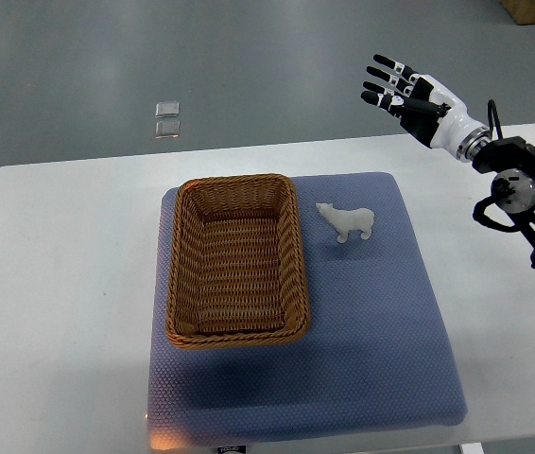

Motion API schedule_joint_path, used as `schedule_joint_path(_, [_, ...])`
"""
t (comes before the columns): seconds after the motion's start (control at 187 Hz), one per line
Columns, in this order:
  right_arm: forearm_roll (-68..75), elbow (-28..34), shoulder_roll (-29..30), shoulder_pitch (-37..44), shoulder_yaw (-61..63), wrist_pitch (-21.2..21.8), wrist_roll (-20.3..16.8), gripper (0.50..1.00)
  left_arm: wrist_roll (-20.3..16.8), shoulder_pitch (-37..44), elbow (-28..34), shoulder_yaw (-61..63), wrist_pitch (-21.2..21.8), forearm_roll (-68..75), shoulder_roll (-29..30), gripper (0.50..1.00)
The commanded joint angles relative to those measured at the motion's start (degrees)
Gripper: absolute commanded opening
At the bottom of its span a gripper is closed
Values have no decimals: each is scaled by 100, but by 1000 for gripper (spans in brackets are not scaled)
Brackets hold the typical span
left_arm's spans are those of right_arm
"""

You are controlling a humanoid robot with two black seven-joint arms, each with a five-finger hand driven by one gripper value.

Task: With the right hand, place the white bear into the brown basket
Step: 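Move the right hand over the white bear figurine and lower it, then close the right hand's fingers around the white bear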

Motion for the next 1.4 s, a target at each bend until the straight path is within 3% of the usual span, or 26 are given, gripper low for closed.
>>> schedule_joint_path(0.0, [-1171, 344, -469, 486, -618, 175, -241, 924, 0, 0, -9, 9, 0, 1, 0, 1000])
schedule_joint_path(0.219, [-2719, 907, -1111, 1891, -2095, 1019, -1076, 926, 0, 0, -18, 18, 0, 1, 0, 1000])
schedule_joint_path(0.283, [-2746, 907, -1111, 1971, -2192, 1037, -1111, 926, 0, 0, -27, 18, 0, 1, 0, 1000])
schedule_joint_path(0.288, [-2781, 916, -1111, 2363, -2697, 1098, -1277, 926, 0, 0, -27, 18, 0, 1, 0, 1000])
schedule_joint_path(0.326, [-2781, 942, -1111, 2665, -3106, 1107, -1427, 926, 0, 0, -27, 18, -9, 1, 0, 1000])
schedule_joint_path(0.481, [-2711, 1311, -1067, 3149, -3704, 1125, -1788, 926, 0, 0, -36, 18, -18, 1, 0, 1000])
schedule_joint_path(0.774, [-2341, 1504, -759, 2806, -3757, 1063, -1806, 921, 0, 0, -36, 18, -27, 1, 0, 1000])
schedule_joint_path(1.057, [-2438, 1461, -408, 2323, -3766, 703, -1771, 913, 0, 17, -27, 18, -44, 1, 0, 1000])
schedule_joint_path(1.393, [-2728, 1408, -355, 1919, -3766, 492, -1779, 903, 9, 17, -36, 18, -62, 1, 0, 1000])
